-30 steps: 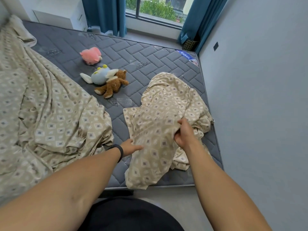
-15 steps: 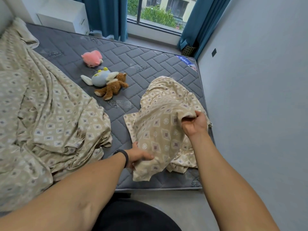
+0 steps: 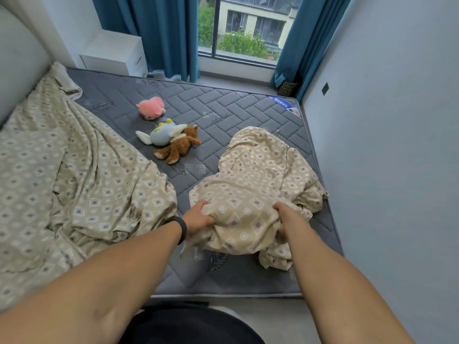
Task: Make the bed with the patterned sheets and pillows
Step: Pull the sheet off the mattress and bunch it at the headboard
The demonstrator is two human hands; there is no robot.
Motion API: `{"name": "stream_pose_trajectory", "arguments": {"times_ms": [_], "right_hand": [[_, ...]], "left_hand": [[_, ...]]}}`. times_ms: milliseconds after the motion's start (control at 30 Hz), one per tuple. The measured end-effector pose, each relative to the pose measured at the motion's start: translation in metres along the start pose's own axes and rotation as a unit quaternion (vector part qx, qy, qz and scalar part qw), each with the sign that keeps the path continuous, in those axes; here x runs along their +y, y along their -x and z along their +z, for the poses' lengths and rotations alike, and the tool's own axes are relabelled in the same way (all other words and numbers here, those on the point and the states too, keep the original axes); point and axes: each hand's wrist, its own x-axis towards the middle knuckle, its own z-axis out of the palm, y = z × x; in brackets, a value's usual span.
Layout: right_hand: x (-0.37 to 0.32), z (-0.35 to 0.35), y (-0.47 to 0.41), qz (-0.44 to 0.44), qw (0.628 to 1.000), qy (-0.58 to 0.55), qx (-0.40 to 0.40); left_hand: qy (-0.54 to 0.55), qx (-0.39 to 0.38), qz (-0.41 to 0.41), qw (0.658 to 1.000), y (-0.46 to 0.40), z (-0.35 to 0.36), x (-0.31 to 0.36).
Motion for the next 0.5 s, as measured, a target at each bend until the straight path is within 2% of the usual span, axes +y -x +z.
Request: {"name": "stream_pose_trajectory", "arguments": {"times_ms": [67,200,267,333,500], "right_hand": [[0.001,0.018,0.056,0.019,0.997,0.023,-0.065],[-0.024,0.047,0.098,-0.063,0.987,0.077,-0.126],[-0.041,0.067,0.103,-0.107,0.985,0.099,-0.093],[-0.059,0.083,0.118,-0.158,0.978,0.119,-0.061],[-0.09,0.127,0.151,-0.25,0.959,0.126,-0.049]], "left_hand": [[0.007,0.023,0.003,1.0,0.004,-0.017,-0.005],[0.072,0.04,0.005,0.997,0.016,-0.057,-0.013],[0.117,0.045,0.01,0.992,0.024,-0.075,-0.011],[0.127,0.085,0.028,0.988,0.027,-0.089,-0.005],[0.145,0.167,0.056,0.974,0.031,-0.139,0.01]]}}
